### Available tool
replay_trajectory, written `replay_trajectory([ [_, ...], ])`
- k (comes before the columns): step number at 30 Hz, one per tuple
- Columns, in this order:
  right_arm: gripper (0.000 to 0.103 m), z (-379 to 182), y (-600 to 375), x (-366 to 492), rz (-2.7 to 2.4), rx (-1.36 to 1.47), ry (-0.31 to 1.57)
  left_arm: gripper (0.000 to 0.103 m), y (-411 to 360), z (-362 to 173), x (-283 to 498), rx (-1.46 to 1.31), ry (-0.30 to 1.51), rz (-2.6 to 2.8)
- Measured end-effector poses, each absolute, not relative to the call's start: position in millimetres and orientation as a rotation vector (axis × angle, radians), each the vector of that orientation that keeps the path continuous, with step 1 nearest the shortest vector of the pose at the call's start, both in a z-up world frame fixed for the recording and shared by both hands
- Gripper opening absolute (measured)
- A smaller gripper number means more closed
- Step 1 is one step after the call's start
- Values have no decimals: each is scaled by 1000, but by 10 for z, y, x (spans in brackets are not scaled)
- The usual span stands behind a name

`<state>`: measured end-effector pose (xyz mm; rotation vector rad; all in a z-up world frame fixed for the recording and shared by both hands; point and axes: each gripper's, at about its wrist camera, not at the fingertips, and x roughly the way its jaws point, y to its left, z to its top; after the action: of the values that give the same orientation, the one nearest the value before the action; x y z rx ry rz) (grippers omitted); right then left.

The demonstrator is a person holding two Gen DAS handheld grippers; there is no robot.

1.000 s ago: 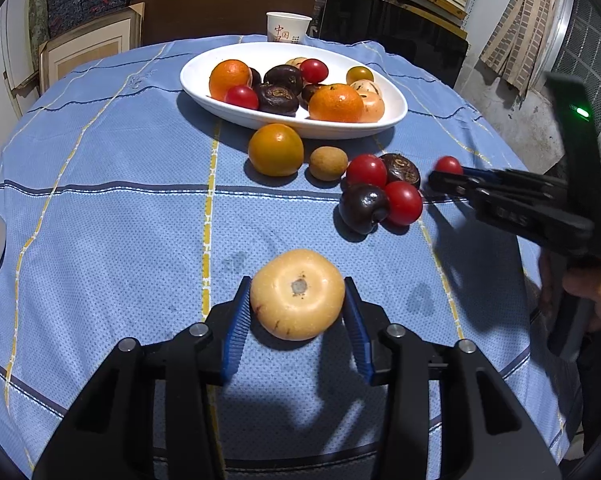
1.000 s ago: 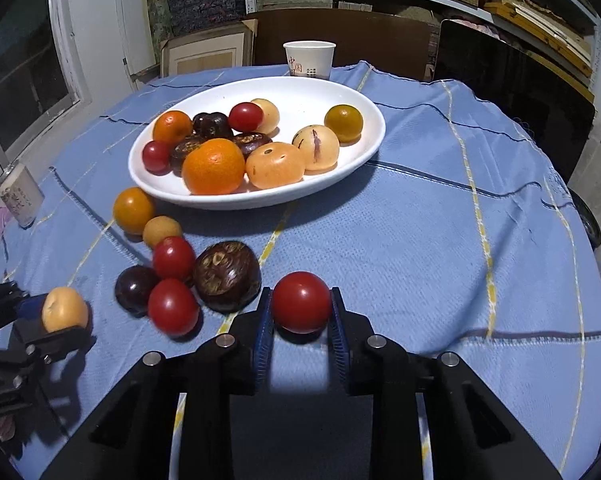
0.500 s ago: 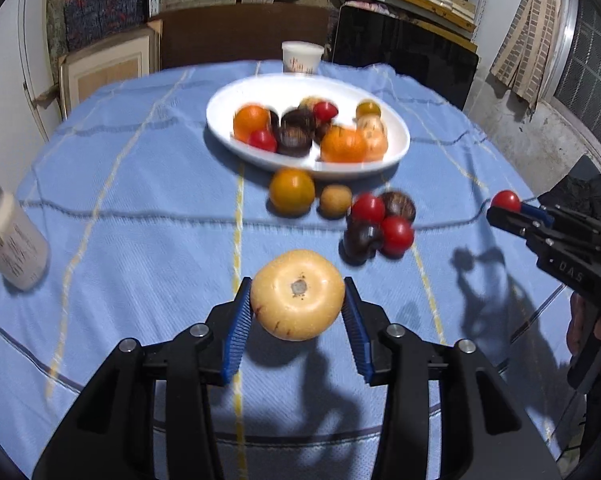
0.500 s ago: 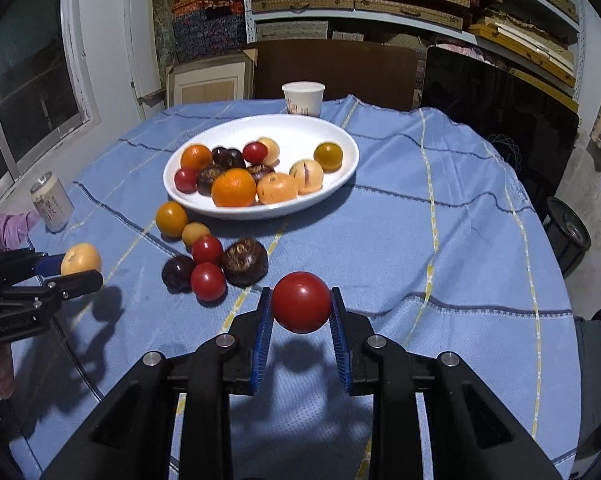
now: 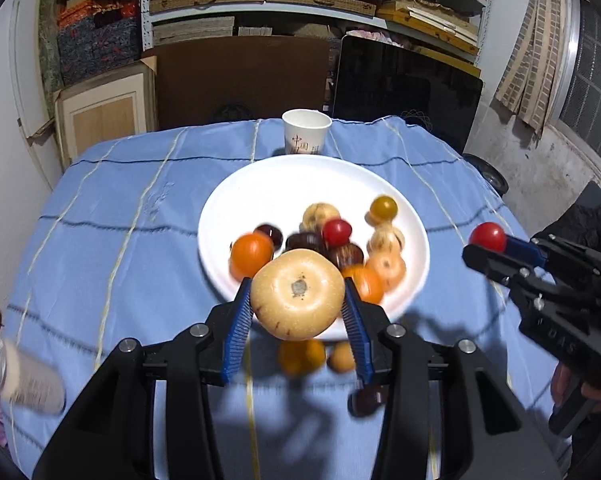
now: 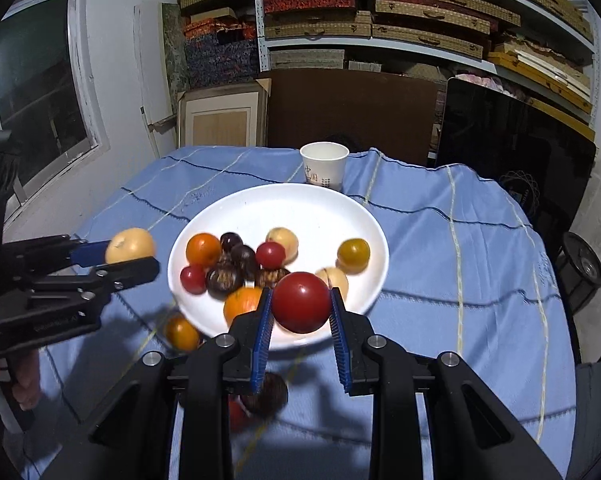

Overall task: Organize fruits
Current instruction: 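Carry the pepino and tomato onto the white plate and open both tools, then move both tools back toward the loose fruits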

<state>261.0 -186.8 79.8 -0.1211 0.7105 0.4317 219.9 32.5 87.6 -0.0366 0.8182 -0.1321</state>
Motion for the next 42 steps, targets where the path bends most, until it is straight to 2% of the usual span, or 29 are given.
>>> replay_trajectory([
  [11,29,375,-1571,3466,436,-44,873,43,232,492,2949,-17,868,-111],
  [13,45,345,-1569,3508,408,-24,906,43,235,467,2979,-24,874,-99],
  [14,52,353,-1583,3492,398,-8,901,48,242,465,2980,-31,876,-92],
  [15,52,365,-1597,3474,398,0,888,52,262,480,2969,-38,867,-82],
  [18,52,412,-1672,3372,414,15,868,74,306,554,2893,-40,843,-71],
  [20,52,430,-1733,3271,424,23,872,80,327,615,2804,-41,835,-82],
  [24,63,451,-1837,3014,456,47,875,87,330,701,2571,-22,816,-63],
  [31,66,509,-2060,2494,442,111,842,92,340,735,2003,-39,813,-61],
  [33,69,501,-2106,2311,439,143,833,97,329,702,1833,-43,804,-56],
  [42,69,279,-2097,1827,433,160,772,97,283,331,1337,-73,823,-71],
])
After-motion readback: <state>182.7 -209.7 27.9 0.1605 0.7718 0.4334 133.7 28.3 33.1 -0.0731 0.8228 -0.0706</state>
